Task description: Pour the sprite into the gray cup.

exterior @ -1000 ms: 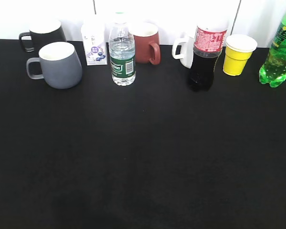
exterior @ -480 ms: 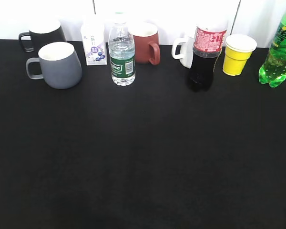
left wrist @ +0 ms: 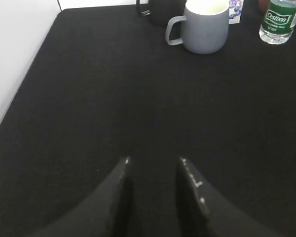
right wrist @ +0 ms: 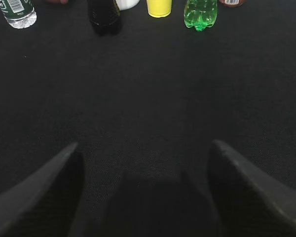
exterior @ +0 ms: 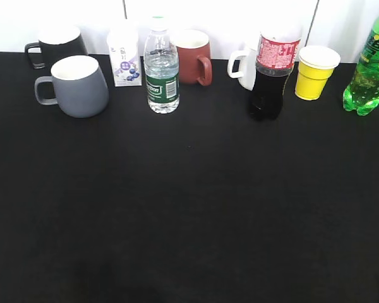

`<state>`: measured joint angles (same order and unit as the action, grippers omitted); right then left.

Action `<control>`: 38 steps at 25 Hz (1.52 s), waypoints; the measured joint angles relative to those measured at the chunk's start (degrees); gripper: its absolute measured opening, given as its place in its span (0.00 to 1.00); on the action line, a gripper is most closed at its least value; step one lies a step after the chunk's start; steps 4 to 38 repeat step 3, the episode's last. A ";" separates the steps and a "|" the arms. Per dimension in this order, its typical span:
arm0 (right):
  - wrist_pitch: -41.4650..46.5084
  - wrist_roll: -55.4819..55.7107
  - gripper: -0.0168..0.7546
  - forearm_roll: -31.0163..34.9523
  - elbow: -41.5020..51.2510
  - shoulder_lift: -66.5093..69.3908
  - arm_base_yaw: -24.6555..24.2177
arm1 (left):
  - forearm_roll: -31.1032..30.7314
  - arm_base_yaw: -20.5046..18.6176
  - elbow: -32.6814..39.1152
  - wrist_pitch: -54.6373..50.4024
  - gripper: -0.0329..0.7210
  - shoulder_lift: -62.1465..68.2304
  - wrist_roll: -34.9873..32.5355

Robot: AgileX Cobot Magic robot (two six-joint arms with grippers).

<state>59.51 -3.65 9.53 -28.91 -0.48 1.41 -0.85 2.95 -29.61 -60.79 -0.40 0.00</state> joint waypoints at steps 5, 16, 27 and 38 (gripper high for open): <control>0.00 0.00 0.79 0.00 0.00 0.00 0.00 | 0.00 0.00 0.00 0.00 0.35 0.00 0.00; 0.00 0.00 0.79 0.00 0.00 0.00 0.00 | 0.00 0.00 0.00 0.00 0.35 0.00 0.00; 0.00 0.00 0.79 0.00 0.00 0.00 0.00 | 0.00 0.00 0.00 0.00 0.35 0.00 0.00; 0.00 0.00 0.79 0.00 0.00 0.00 0.00 | 0.00 0.00 0.00 0.00 0.35 0.00 0.00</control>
